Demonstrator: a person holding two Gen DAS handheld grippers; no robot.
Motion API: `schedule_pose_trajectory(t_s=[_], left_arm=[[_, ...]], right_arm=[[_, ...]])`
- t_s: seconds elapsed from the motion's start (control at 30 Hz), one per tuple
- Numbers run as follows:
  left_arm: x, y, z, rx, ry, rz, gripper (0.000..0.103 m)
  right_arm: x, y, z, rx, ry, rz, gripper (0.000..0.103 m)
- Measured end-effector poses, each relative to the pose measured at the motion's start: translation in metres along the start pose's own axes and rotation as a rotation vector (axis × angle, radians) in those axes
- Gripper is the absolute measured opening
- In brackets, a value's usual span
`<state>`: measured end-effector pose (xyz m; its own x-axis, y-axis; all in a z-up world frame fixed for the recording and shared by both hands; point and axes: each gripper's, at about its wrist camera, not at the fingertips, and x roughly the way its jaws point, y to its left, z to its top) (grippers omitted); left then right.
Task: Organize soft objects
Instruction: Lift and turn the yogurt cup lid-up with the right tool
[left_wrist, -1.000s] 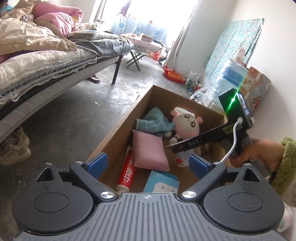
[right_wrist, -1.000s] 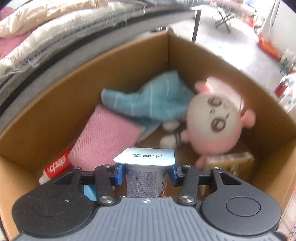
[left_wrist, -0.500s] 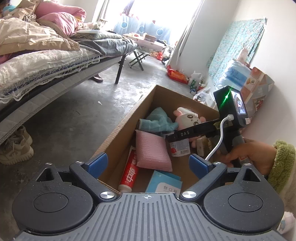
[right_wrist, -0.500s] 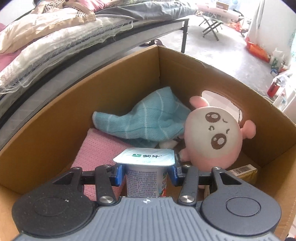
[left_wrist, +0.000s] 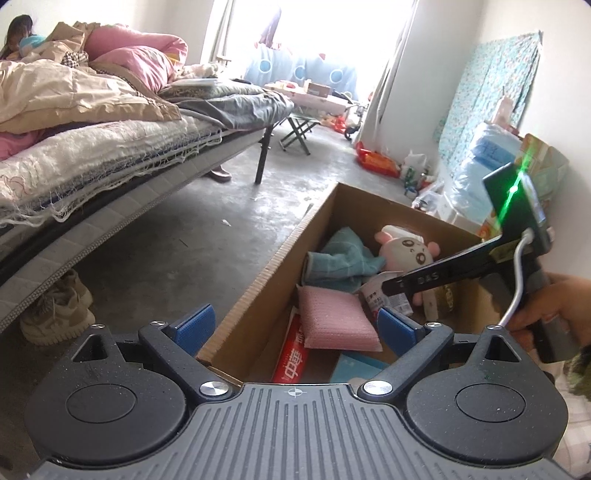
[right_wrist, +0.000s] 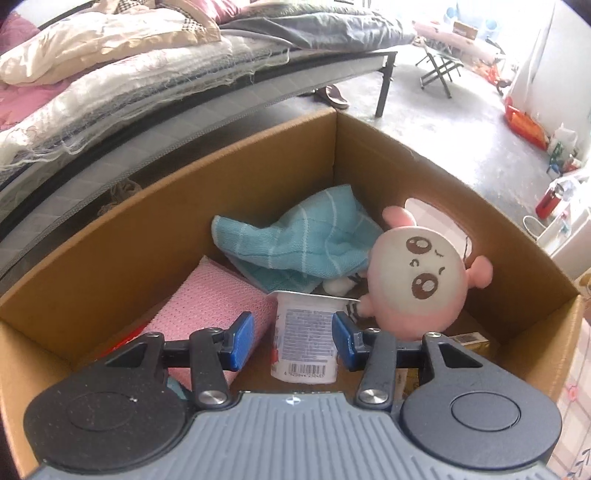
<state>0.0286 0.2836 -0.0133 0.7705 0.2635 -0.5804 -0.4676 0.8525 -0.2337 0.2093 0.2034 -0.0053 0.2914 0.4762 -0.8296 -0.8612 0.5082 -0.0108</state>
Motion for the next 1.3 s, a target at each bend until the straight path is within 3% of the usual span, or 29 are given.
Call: schedule_pose_trajectory(t_s=[0.07, 0.1, 0.17, 0.67, 1.03, 1.1, 1.3], left_arm=[[0.000, 0.000, 0.000, 0.000, 0.000, -0.002, 0.095], [0.001, 0.000, 0.000, 0.000, 0.001, -0.004, 0.095], [0.001, -0.001, 0.000, 0.000, 0.003, -0.005, 0.095], [0.005, 0.006, 0.002, -0.013, 0.026, -0.038, 0.095], [0.006, 0.009, 0.002, -0.027, 0.035, -0.045, 0.095], [0.006, 0.008, 0.003, -0.029, 0.036, -0.044, 0.095], [0.006, 0.009, 0.003, -0.029, 0.036, -0.048, 0.095]], right_arm=[[-0.005, 0.000, 0.002, -0.009, -0.006, -0.010, 0.052], [-0.006, 0.000, 0.003, -0.012, -0.005, -0.014, 0.063], [-0.007, 0.001, 0.004, -0.018, -0.010, -0.021, 0.073], [0.044, -0.006, 0.025, -0.007, 0.144, 0.007, 0.083], [0.076, -0.014, 0.029, 0.039, 0.191, 0.037, 0.082], [0.076, -0.016, 0.030, 0.061, 0.180, 0.038, 0.069], [0.051, -0.015, 0.023, 0.009, 0.117, 0.019, 0.065]])
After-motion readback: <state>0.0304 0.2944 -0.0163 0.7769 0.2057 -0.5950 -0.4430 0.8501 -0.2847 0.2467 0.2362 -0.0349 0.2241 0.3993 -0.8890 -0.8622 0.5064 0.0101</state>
